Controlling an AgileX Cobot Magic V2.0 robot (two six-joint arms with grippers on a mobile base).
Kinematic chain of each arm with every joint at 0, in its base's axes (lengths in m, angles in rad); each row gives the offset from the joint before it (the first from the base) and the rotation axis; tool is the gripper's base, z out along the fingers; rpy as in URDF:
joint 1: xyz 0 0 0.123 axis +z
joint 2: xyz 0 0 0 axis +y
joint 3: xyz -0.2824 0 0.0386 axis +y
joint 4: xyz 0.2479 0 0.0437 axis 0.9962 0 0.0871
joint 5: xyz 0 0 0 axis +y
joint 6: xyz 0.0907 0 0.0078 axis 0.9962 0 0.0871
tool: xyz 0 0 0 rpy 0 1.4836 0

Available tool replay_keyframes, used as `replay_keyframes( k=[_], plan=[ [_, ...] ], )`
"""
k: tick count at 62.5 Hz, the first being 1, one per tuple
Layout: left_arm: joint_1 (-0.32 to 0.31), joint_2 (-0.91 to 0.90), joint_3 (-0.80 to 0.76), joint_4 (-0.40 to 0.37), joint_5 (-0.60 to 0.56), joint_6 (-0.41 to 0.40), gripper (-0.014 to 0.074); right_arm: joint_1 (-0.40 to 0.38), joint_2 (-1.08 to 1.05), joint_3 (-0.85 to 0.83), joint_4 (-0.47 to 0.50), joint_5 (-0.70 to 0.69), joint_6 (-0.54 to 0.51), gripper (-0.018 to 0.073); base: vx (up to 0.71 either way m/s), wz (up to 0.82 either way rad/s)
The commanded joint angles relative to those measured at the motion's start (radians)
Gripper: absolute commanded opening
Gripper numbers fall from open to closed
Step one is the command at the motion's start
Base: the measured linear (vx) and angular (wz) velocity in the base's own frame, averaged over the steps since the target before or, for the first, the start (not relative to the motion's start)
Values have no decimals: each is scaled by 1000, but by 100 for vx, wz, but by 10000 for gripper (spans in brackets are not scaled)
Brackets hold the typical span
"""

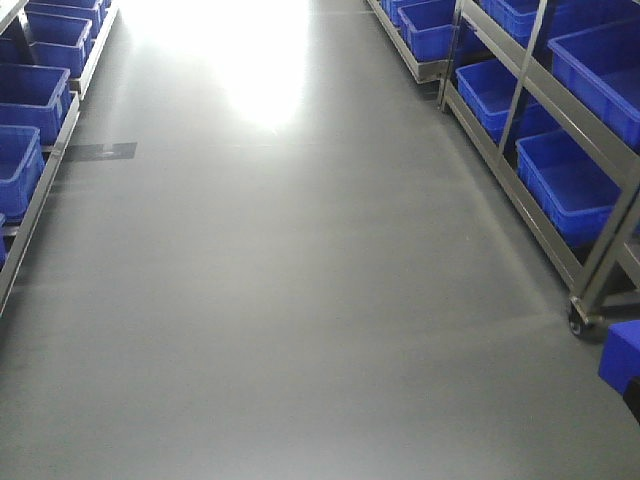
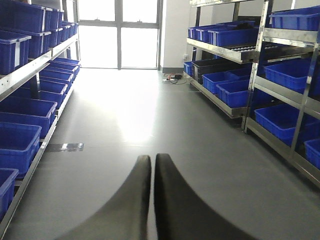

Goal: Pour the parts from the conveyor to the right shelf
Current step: 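Drive down the aisle between the blue-bin shelves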

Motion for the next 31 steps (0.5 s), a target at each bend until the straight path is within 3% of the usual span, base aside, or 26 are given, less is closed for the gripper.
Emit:
replay_keyframes(
  k=[1,31],
  plan=[
    [0,-11,31,-2,-78,-4,-6,-2,17,-29,9,-75,-5,-6,65,0],
    [0,-11,31,-2,-78,-4,-6,-2,17,-29,9,-76,-5,-6,68,12]
  ],
)
